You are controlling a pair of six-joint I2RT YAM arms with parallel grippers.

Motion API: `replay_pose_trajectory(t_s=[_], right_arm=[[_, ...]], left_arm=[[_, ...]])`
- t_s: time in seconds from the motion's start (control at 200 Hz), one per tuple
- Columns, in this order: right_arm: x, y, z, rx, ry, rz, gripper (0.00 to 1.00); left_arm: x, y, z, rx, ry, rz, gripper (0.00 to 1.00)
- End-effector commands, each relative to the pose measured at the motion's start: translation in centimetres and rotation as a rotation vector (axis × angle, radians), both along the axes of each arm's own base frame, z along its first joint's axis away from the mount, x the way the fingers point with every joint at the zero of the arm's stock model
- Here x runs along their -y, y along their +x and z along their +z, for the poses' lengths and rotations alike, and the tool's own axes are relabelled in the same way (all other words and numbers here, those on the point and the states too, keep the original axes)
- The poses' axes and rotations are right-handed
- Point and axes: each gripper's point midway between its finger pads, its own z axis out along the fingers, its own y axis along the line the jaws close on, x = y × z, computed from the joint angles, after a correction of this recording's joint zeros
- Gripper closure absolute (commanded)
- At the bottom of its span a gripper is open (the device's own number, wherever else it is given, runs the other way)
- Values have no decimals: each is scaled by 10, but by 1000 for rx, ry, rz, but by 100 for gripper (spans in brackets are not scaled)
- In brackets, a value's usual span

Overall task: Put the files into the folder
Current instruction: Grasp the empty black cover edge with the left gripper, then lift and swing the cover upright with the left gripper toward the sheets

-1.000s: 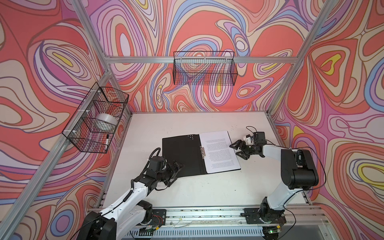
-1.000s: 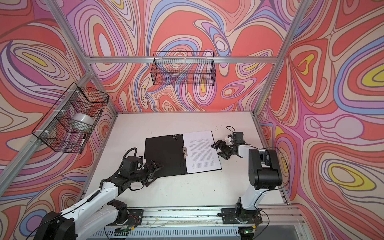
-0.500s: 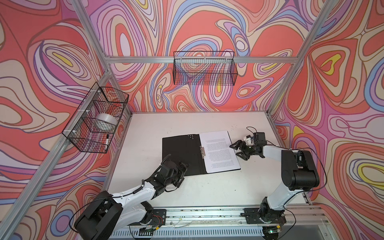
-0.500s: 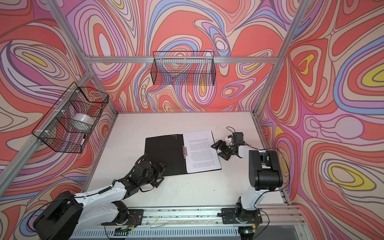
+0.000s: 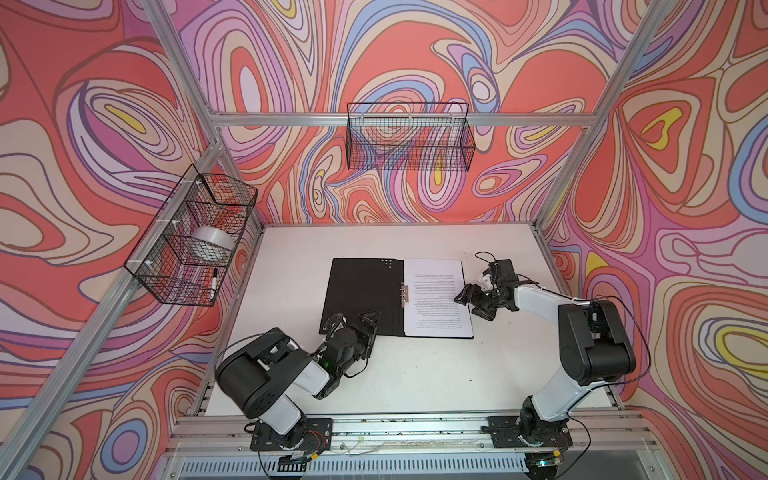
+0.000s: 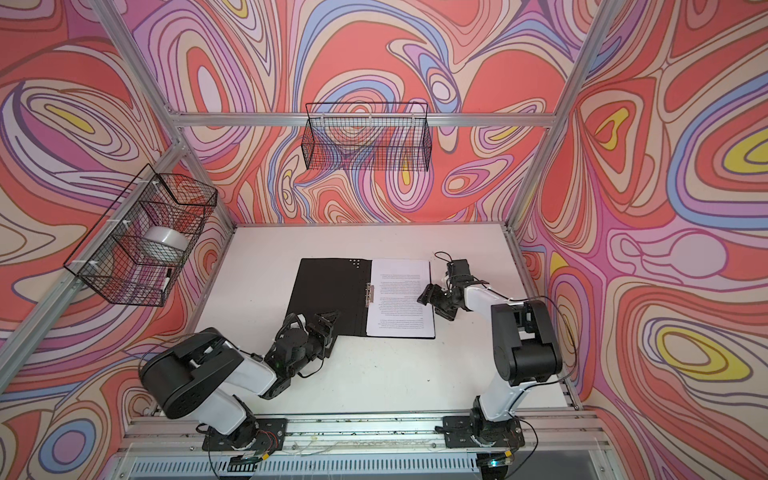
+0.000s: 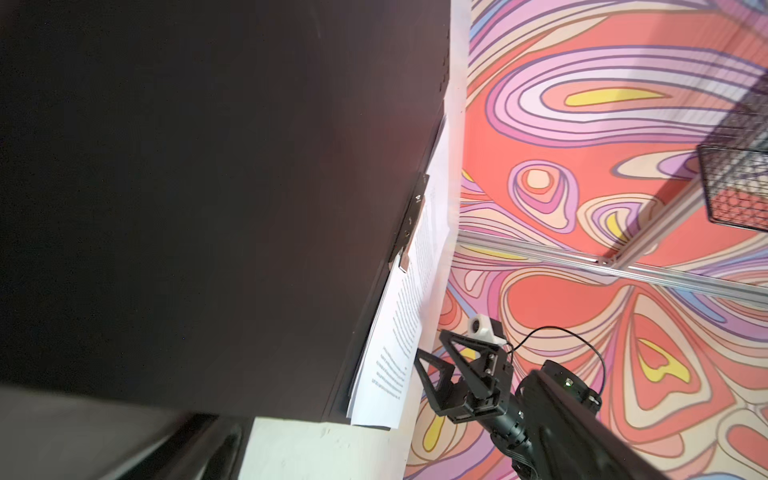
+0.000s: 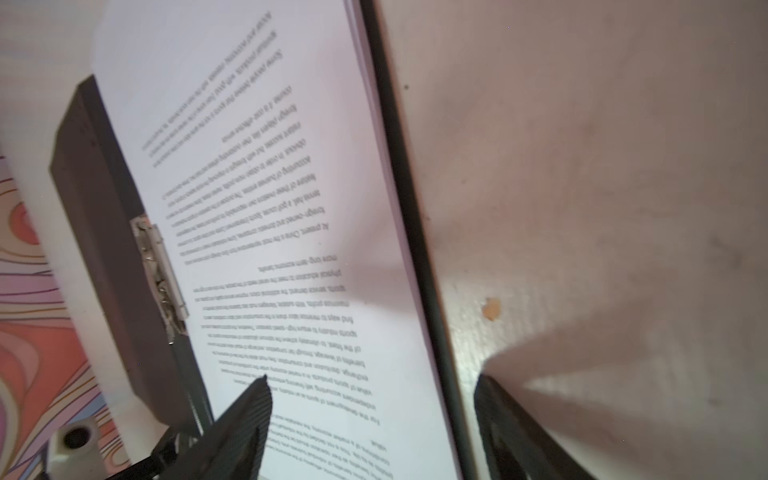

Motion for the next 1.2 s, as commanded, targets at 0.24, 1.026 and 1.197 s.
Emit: replay_pose_trajectory(t_s=[0.24, 1.026, 1.197], right_arm=[[-56, 13, 27, 62, -105, 198, 53], [-87, -13, -58, -124, -133, 350, 99], [-87, -17, -61, -132, -128, 362, 100]], left_arm=[[-24, -9, -71, -112, 199, 38, 0], [-28, 62, 7, 221, 281, 8, 0], [-33, 75, 27, 291, 286, -2, 0]])
